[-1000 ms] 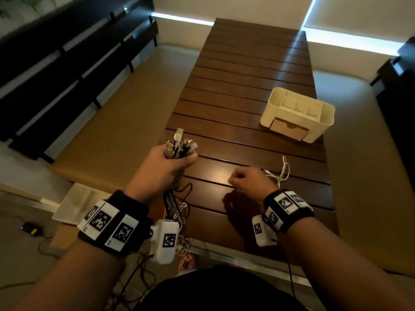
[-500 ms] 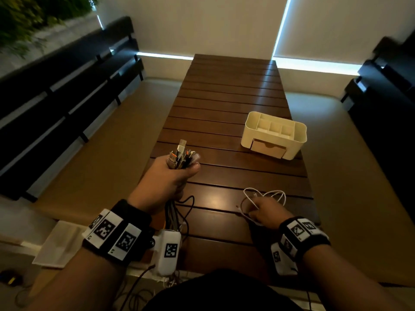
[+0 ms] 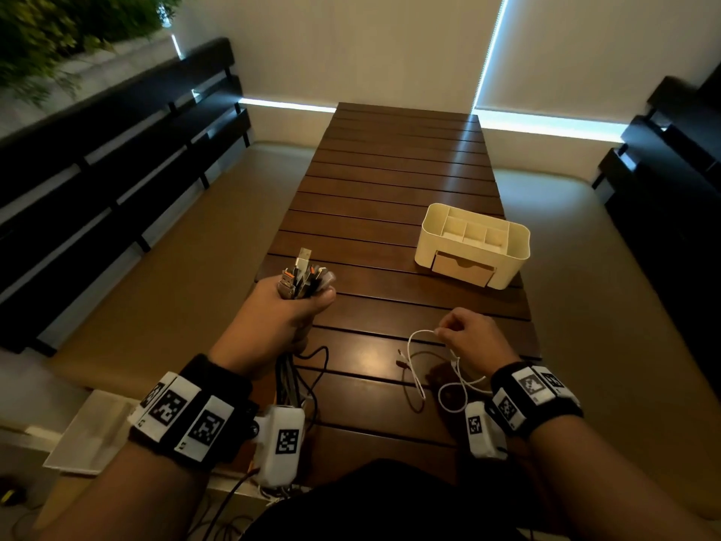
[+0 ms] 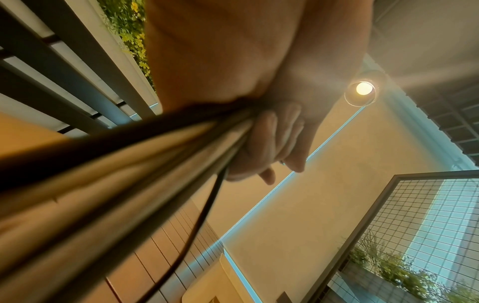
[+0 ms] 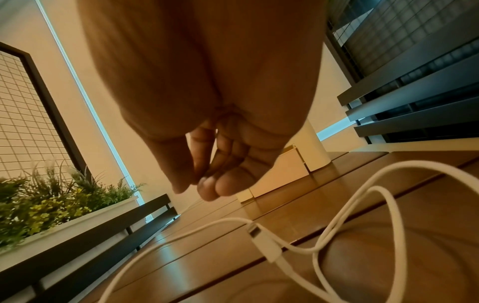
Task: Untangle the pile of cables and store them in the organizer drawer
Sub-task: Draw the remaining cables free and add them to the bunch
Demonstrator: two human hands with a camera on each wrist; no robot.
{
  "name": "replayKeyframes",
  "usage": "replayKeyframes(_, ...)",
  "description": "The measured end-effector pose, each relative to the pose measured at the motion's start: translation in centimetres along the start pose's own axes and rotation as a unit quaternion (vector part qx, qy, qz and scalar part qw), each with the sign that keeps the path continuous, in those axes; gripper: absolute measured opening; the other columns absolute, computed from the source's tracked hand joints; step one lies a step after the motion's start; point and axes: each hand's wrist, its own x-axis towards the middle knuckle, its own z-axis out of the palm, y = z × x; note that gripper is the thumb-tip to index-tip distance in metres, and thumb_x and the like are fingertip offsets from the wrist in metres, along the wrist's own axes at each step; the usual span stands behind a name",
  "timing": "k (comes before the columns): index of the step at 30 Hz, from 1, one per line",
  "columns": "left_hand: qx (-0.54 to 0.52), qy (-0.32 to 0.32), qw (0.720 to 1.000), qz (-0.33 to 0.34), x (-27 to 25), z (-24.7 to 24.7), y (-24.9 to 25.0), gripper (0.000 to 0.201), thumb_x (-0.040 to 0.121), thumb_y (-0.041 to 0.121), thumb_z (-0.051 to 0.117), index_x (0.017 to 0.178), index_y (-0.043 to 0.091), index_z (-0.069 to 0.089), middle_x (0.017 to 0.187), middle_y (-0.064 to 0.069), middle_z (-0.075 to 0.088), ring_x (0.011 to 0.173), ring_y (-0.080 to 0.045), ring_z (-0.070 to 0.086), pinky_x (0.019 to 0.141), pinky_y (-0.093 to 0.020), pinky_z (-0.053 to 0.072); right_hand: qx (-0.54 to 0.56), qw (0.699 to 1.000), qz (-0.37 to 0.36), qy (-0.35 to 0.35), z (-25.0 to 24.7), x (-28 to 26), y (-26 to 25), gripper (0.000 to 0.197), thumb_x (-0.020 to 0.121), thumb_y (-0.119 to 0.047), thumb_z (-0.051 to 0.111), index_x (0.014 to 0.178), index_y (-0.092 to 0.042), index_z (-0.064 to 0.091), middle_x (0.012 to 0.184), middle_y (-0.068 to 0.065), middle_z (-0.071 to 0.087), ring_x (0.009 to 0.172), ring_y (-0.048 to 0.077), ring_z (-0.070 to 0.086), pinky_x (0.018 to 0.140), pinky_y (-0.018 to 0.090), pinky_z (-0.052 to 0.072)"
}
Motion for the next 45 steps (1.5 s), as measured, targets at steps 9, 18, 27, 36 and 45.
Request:
replayKeyframes(9,0.004,0.010,1.000,-0.002,0.4,0.1,-0.1,0.005,0.096,0.014,0.062,0.097,0.012,0.066,0.055,0.000,0.027,0.044,-0.013,0.020,0.046,-0.026,0.019,0.017,0.999,0.015,0.039,-0.3,0.1,0.1,0.010,0.094,-0.020,0.065,0.089,-0.029,0.064,0.094,-0.004,0.065,0.085,0.012,0.062,0.072,0.031,0.055)
replayKeyframes(18,0.001,0.003,1.000,-0.008,1.2,0.4,-0.4,0.003,0.097,0.013,0.062,0.095,0.013,0.064,0.055,0.001,0.026,0.045,-0.013,0.019,0.047,-0.028,0.018,-0.020,0.984,0.081,-0.158,-3.6,-0.7,2.0,0.015,0.092,-0.015,0.067,0.103,-0.025,0.067,0.104,-0.002,0.066,0.091,0.016,0.063,0.071,0.027,0.049)
replayKeyframes(27,-0.011,-0.001,1.000,-0.010,1.5,0.0,-0.8,0.003,0.096,0.014,0.063,0.094,0.015,0.065,0.054,0.002,0.028,0.044,-0.013,0.020,0.046,-0.028,0.019,-0.039,0.989,0.060,-0.129,-1.1,-0.9,1.7,0.004,0.093,-0.021,0.068,0.095,-0.024,0.070,0.096,-0.002,0.072,0.086,0.011,0.066,0.070,0.025,0.050)
replayKeyframes(36,-0.026,0.005,1.000,-0.008,1.7,-0.5,-0.9,0.008,0.096,0.013,0.063,0.090,0.017,0.066,0.054,0.001,0.026,0.045,-0.013,0.019,0.047,-0.029,0.017,0.104,0.988,0.068,-0.090,-0.5,-0.6,0.3,0.005,0.093,-0.011,0.067,0.098,-0.012,0.069,0.092,0.007,0.075,0.081,0.015,0.072,0.063,0.020,0.049)
replayKeyframes(45,-0.025,-0.003,1.000,-0.016,2.1,-0.1,-1.5,0.003,0.096,0.015,0.063,0.098,0.014,0.065,0.052,0.003,0.029,0.042,-0.013,0.021,0.045,-0.026,0.020,0.182,0.978,-0.031,-0.101,-0.9,-1.7,-3.1,0.008,0.096,-0.012,0.062,0.103,-0.014,0.067,0.088,0.002,0.076,0.076,0.012,0.071,0.073,0.027,0.056)
